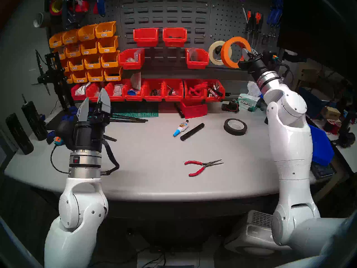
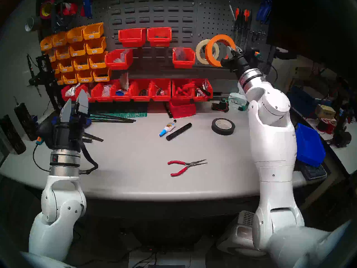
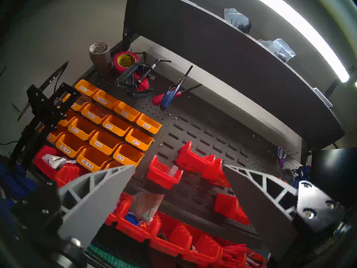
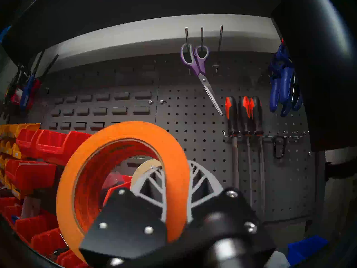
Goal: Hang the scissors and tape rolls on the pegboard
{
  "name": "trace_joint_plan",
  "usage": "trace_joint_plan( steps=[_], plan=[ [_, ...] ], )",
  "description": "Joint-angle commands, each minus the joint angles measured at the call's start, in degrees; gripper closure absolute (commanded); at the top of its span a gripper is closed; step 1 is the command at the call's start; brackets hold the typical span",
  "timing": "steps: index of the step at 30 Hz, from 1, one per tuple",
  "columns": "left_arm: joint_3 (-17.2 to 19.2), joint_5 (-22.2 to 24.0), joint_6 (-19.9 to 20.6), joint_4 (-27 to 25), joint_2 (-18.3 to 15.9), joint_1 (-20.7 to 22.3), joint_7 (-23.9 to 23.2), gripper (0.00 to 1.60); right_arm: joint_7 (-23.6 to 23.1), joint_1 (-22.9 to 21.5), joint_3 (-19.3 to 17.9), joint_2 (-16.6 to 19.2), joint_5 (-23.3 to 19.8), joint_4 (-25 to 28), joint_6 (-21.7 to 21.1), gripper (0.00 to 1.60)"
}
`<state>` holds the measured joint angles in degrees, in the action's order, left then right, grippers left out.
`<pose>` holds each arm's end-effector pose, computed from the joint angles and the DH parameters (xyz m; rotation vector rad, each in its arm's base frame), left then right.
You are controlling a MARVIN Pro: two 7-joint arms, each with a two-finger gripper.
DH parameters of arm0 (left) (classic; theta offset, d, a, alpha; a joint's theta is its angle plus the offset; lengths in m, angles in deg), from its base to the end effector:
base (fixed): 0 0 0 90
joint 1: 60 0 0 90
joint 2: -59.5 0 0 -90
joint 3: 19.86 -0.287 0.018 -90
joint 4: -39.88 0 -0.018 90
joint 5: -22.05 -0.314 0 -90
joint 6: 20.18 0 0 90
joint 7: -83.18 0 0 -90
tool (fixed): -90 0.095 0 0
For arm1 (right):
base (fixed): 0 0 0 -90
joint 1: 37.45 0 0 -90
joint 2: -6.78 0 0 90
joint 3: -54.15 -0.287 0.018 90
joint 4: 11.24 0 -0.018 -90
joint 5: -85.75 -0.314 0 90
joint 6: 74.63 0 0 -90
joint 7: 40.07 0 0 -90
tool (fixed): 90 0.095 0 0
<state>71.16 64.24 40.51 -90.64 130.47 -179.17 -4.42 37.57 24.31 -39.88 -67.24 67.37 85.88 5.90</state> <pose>0.2684 0.0436 -0.1553 1.2269 0.4197 2.4033 0.4925 -0.0778 -0.0203 -1.5679 -0.2107 -2.5591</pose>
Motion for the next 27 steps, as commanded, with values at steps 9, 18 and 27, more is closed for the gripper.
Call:
trace_joint_plan(
  steps=[9, 18, 27],
  plan=[
    [0.12, 0.04, -0.53, -1.75, 0.1, 0.59, -0.23, 0.0, -2.55, -8.77, -0.2, -2.29, -3.53, -5.06, 4.06, 1.6],
    [0.12, 0.04, -0.54, -1.78, 0.1, 0.58, -0.23, 0.0, -3.3, -11.63, 0.49, -2.85, -3.24, -9.29, 5.08, 1.6],
    [0.12, 0.04, -0.54, -1.76, 0.1, 0.59, -0.23, 0.0, -3.69, -13.86, 1.74, -2.97, -2.29, -12.49, 5.55, 1.6]
  ],
)
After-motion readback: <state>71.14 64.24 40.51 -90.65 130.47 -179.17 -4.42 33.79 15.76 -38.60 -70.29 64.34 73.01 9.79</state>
